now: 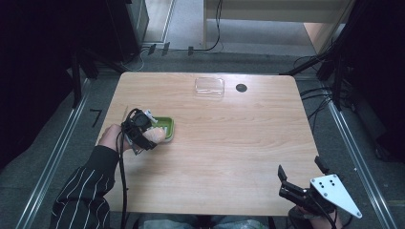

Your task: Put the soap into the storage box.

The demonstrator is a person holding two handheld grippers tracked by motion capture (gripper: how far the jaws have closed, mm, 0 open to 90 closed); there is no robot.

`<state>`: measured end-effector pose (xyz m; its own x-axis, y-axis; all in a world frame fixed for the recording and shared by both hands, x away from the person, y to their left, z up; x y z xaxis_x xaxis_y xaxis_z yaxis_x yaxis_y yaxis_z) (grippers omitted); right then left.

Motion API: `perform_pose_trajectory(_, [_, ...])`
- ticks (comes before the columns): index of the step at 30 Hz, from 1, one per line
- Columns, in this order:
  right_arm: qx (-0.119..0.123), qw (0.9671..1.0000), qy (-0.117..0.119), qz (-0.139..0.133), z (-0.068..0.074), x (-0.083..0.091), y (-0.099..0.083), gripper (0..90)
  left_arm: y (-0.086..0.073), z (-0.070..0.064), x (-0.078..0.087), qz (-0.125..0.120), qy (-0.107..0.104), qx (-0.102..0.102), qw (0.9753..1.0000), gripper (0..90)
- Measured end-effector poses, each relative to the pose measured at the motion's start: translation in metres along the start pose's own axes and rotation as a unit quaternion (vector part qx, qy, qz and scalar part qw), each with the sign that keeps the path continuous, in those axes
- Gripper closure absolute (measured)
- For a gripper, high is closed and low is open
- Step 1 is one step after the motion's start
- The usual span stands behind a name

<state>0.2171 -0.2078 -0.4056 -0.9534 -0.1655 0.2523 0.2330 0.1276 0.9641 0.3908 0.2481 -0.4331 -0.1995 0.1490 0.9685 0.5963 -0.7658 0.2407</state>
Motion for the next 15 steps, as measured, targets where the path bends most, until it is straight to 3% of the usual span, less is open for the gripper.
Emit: perform_pose_trajectory(15, [0.001,1.0000,0.001,0.000,0.001,0.000,0.000,0.0,0.007,0.015,-0.003,-0.006,0.014,-0.020,0.9997,33.0])
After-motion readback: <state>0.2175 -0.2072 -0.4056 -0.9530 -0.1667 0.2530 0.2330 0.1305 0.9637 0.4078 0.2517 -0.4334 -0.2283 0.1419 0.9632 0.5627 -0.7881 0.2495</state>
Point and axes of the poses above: each handheld gripper's, and its own axes: x roughly backward along the jaws, y roughly out of its top, z roughly to its left, the point moved 4 cm from there along -x, roughly forward along the jaws, and after that the axes turned 2 degrees about z, right-handed, at the moved point
